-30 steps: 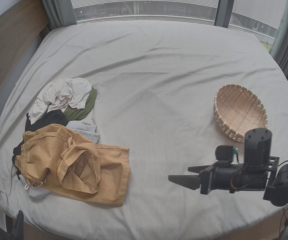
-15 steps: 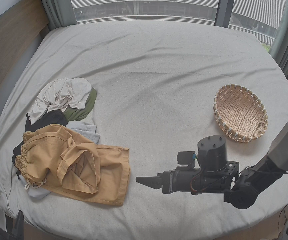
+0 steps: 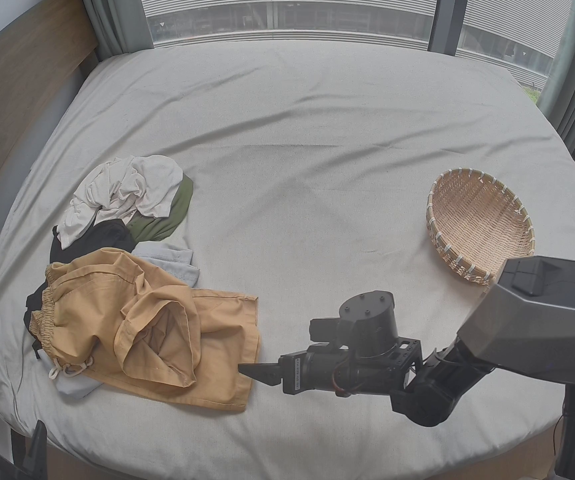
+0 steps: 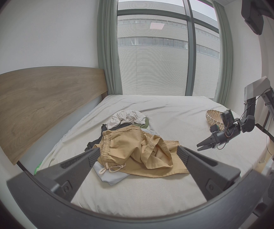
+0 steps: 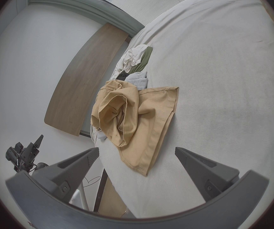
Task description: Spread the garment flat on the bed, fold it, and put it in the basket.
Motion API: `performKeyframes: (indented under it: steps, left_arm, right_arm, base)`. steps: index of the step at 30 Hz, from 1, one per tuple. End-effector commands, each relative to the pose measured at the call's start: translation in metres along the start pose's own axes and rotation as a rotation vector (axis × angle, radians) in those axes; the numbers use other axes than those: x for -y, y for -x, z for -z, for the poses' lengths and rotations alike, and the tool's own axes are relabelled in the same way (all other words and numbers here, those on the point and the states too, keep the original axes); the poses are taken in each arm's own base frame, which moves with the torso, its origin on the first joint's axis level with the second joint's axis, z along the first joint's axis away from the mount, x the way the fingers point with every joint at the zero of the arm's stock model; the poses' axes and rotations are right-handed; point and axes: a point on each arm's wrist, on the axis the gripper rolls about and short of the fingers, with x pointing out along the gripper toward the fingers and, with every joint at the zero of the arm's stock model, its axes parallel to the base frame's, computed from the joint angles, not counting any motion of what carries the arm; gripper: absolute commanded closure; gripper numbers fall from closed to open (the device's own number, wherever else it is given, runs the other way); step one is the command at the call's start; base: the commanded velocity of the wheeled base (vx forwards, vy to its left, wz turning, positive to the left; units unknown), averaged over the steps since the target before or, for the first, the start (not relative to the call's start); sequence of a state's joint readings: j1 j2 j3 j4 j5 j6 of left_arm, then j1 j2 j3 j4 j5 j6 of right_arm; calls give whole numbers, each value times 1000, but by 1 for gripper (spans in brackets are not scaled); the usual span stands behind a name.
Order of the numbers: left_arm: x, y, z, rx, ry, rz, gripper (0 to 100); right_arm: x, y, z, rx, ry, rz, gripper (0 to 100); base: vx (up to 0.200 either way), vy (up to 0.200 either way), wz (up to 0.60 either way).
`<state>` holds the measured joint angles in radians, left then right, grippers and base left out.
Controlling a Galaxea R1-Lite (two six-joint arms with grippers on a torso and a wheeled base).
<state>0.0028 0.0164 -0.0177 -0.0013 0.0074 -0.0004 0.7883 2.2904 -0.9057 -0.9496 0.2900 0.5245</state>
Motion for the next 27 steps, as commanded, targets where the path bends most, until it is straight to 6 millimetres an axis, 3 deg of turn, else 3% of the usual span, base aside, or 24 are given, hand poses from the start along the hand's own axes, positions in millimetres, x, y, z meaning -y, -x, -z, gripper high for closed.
performKeyframes:
  steps: [1,6,20,21,27]
  left_arm:
    - [0,0,5,-4,0,-1,0]
    - [0,0,5,-4,0,-1,0]
    - [0,0,5,-4,0,-1,0]
    - [0,0,5,-6,0,-1,0]
    - [0,0,5,-4,0,-1,0]
  right_arm:
    - [8,-28,14,-29,1,3,0]
    - [16,-47,19,-14,3,29,0]
    - [14,-64,11,32,-1,3,0]
    - [10,-67,12,38,-3,-12,100]
    - [12,-77,19,33,-6,-20,100]
  base:
    - [0,0,0]
    - [0,0,0]
    - [0,0,0]
    - [0,0,0]
    - [0,0,0]
